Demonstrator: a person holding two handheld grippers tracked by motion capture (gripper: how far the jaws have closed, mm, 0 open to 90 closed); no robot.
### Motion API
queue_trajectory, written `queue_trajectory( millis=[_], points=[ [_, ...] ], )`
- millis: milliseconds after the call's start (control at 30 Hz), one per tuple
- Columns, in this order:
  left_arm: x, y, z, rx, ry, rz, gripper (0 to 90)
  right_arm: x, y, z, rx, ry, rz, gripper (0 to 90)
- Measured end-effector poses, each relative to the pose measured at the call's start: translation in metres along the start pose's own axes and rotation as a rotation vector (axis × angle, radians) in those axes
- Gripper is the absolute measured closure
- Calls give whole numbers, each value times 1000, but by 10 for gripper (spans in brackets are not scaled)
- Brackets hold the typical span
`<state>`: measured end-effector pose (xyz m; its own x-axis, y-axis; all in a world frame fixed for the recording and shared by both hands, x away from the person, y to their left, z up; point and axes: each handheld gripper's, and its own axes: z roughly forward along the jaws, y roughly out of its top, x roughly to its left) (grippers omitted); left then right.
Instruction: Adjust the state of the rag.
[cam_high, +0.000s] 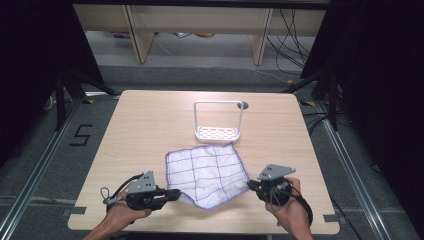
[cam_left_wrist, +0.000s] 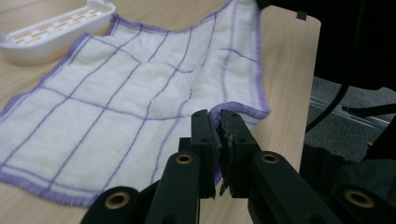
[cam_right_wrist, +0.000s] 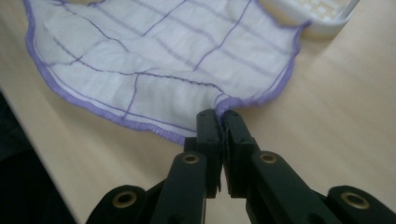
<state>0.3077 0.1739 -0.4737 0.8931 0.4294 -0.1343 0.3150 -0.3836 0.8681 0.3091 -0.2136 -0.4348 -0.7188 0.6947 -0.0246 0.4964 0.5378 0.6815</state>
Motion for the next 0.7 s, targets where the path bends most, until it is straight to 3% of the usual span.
queue_trajectory(
  millis=[33, 100, 167, 233, 267, 333, 400, 467, 500, 567, 600, 633, 700],
  points=[
    [-1, -3, -1, 13, -3, -23, 839, 5, -8, 0, 10, 19, 13, 871],
    [0, -11, -3, 21, -7, -27, 839, 12, -19, 2, 18, 26, 8, 870],
    [-1, -16, -5, 25, -25, -61, 839, 18, -28, 2, 69, 35, 2, 869],
    [-4, -19, -6, 39, -17, -56, 839, 22, -37, 6, 90, 45, -35, 868],
    [-4, -21, -7, 57, -8, -31, 838, 25, -39, 6, 105, 49, 0, 867],
    [-6, -24, -8, 80, 13, -15, 838, 30, -43, 9, 131, 56, 12, 862],
    [-6, -28, -8, 77, 1, -28, 838, 31, -46, 11, 140, 53, 1, 855],
    [-6, -32, -8, 116, 0, -2, 833, 32, -48, 13, 162, 62, 9, 837],
    [-8, -34, -7, 112, 4, -30, 825, 32, -48, 13, 168, 56, 5, 803],
    [-7, -38, -7, 143, -1, -12, 809, 32, -48, 12, 159, 46, 35, 730],
    [-8, -40, -6, 147, -10, -34, 803, 30, -48, 12, 156, 43, 24, 706],
    [-7, -40, -6, 148, -16, -31, 784, 30, -47, 11, 142, 33, 48, 660],
    [-7, -39, -8, 133, 2, -69, 648, 26, -45, 5, 117, 12, 63, 561]
  ],
)
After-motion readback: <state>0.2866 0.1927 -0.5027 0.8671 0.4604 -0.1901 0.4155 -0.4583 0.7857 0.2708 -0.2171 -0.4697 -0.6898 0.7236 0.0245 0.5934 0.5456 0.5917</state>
